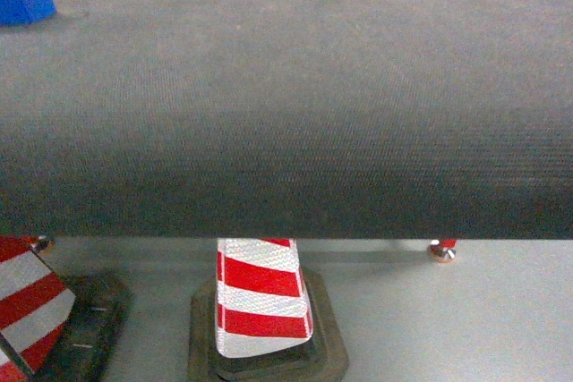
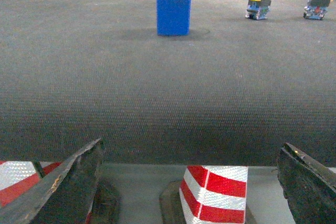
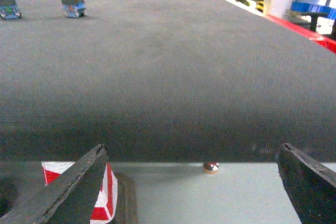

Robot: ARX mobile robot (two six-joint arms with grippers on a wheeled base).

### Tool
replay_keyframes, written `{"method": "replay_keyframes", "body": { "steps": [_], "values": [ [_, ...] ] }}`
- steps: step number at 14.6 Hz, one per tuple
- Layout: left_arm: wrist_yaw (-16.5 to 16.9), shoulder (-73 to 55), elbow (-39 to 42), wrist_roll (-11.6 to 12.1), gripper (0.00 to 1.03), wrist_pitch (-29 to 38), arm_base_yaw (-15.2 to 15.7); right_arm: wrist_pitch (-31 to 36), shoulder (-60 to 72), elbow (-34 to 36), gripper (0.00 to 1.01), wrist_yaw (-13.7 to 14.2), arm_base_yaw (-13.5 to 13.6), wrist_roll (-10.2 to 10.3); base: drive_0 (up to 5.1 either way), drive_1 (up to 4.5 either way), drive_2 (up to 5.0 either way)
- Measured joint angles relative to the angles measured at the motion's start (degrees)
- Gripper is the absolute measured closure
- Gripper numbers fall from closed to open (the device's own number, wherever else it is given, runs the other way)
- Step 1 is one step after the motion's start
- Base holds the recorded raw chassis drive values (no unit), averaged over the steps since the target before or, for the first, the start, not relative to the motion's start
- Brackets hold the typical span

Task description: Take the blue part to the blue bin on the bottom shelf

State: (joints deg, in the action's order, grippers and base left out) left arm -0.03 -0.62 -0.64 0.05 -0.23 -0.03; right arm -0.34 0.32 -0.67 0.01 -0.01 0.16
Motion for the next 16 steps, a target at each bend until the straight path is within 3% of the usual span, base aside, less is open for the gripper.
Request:
{"method": "replay_keyframes", "body": {
  "steps": [16],
  "values": [
    [0.02,0.0,0.0,-0.02,0.05,-0.04,0.0,0.07,0.0,0.0,0.03,-0.02,0.0,0.0,0.0,0.0,0.0]
  ]
}}
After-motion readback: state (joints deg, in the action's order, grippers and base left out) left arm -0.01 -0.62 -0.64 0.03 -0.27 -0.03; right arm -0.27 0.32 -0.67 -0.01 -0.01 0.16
